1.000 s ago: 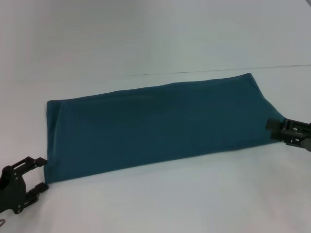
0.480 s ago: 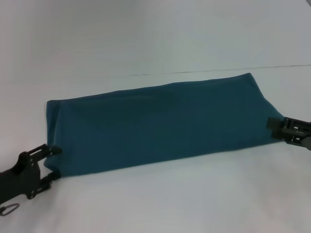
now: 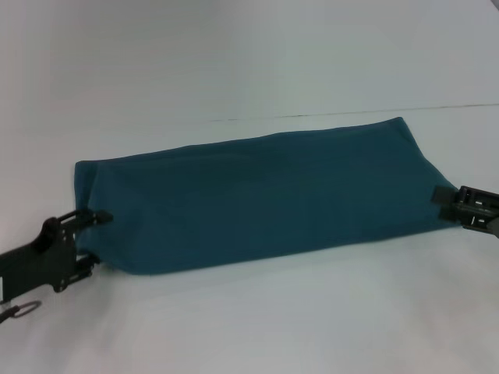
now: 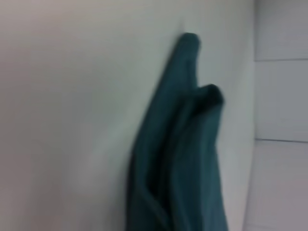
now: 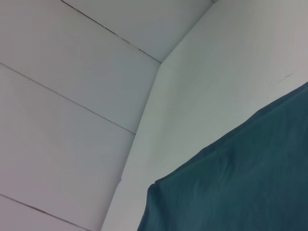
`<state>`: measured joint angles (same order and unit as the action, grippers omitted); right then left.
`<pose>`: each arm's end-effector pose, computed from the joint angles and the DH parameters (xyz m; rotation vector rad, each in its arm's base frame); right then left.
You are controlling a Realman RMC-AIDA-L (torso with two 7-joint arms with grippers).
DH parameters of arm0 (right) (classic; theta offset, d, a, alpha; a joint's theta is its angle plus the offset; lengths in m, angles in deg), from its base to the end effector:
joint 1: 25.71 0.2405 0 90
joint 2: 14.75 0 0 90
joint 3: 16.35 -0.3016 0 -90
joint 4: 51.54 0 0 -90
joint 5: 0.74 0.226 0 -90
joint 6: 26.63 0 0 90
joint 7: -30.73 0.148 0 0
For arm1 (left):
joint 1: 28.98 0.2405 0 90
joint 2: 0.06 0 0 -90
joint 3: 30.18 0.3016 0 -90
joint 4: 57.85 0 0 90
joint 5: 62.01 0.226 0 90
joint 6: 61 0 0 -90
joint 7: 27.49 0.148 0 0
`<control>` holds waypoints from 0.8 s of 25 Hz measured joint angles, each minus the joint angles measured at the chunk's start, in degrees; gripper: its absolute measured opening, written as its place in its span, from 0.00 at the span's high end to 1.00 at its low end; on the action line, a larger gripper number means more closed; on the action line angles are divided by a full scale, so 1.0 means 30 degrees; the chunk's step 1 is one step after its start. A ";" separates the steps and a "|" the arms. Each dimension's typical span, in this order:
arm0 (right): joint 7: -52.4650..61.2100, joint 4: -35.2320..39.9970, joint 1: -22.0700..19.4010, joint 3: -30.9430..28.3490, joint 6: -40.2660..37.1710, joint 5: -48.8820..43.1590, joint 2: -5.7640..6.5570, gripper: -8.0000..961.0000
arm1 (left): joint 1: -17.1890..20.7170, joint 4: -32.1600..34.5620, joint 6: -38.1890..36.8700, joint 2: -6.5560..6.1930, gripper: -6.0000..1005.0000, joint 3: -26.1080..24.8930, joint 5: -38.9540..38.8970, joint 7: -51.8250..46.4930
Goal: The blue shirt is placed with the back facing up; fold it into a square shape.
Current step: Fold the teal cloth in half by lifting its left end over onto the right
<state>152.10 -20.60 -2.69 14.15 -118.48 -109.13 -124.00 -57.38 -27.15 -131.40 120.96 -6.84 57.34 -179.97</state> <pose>0.3835 0.3350 0.0633 -2.1039 1.7441 1.0233 -0.3761 0.3671 -0.0318 -1.3592 -2.3828 -1.0492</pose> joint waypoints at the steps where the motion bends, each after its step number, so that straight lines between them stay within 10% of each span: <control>1: 0.0001 0.0000 0.0011 -0.0009 0.0000 -0.0012 -0.0007 0.14 | -0.0008 0.0108 -0.0180 0.0002 0.27 -0.0028 -0.0097 0.0097; 20: -0.0040 -0.0206 0.0098 -0.0032 0.0663 -0.0052 0.0030 0.14 | 0.0771 0.0280 -0.0401 0.0127 0.27 0.0691 0.0805 -0.1093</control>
<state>151.98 -21.22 -2.40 14.06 -116.49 -109.29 -123.91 -55.07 -26.31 -132.60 121.34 -4.77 59.75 -183.25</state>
